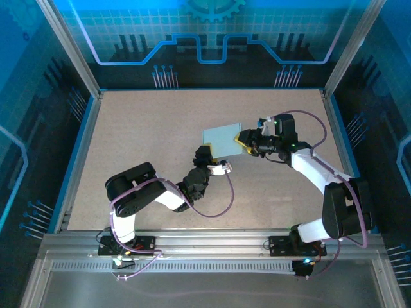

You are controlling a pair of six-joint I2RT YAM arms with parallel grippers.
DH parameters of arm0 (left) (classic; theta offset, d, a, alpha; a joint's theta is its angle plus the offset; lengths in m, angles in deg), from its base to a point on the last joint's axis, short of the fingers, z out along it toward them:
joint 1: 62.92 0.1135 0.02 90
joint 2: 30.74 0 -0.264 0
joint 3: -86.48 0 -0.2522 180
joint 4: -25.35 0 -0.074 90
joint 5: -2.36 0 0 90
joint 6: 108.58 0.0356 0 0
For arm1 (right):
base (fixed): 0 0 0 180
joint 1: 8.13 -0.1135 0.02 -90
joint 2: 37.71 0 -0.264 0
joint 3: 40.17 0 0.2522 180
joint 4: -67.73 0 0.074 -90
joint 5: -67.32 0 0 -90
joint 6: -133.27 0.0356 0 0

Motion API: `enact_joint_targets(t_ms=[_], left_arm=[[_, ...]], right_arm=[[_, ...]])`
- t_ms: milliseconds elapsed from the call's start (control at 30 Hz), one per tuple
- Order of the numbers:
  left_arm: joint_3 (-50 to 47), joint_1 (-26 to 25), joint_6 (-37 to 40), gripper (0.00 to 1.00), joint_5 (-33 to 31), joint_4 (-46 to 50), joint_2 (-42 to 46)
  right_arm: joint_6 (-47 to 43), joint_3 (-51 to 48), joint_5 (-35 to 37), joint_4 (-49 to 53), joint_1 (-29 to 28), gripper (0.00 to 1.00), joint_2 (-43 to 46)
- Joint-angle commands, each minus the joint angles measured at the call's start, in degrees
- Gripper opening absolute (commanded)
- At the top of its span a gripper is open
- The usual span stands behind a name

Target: Fold the paper box

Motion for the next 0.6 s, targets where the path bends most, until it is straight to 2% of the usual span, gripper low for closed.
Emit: enact_joint_targets(t_ms=[0, 133, 267, 433, 567], left_arm=[[0.31, -0.25, -0.84, 0.34, -1.15, -2.88, 0.62], [-0.02, -0.34, -1.32, 0.28, -1.0, -2.84, 0.93], [-0.24, -0.52, -1.42, 0.27, -0.71, -2.84, 0.95], [-0.55, -0.85, -2.61, 0.28, -0.45, -1.2, 0.8], [-0.88, -0.86, -6.12, 0.28, 0.18, 3.63, 2.21]], right_arm=[[-0.43, 0.55, -1.08, 1.69, 0.61, 0.46, 1.46], [-0.35, 0.65, -0.74, 1.87, 0.64, 0.49, 1.47], [-0.26, 0.75, -0.37, 2.13, 0.66, 0.57, 1.55], [-0.95, 0.83, 1.15, 2.97, 0.76, 0.74, 2.48], [-3.45, 1.4, 3.9, 6.28, 1.28, 0.83, 4.21]])
